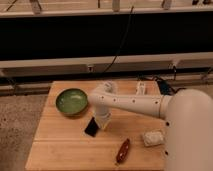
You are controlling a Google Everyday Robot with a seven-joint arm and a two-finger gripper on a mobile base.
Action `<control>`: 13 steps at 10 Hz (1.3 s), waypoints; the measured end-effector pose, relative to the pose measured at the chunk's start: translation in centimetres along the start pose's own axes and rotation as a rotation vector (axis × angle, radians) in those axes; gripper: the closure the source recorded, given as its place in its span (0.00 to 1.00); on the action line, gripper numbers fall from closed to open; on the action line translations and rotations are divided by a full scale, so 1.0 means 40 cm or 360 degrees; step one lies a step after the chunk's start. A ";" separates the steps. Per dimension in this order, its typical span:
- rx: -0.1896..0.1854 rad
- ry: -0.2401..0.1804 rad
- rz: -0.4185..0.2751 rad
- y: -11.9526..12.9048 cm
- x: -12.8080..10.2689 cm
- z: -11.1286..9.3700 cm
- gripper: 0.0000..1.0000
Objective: Push the eraser across the table
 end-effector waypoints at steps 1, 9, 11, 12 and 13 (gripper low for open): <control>0.0010 0.0001 -0.0016 -0.011 0.000 0.001 0.99; 0.0058 -0.0016 -0.0105 -0.073 -0.020 -0.001 0.99; 0.0052 -0.0015 -0.0107 -0.072 -0.020 -0.002 0.99; 0.0051 -0.0015 -0.0106 -0.072 -0.020 -0.001 0.99; 0.0050 -0.0014 -0.0107 -0.072 -0.020 -0.001 0.99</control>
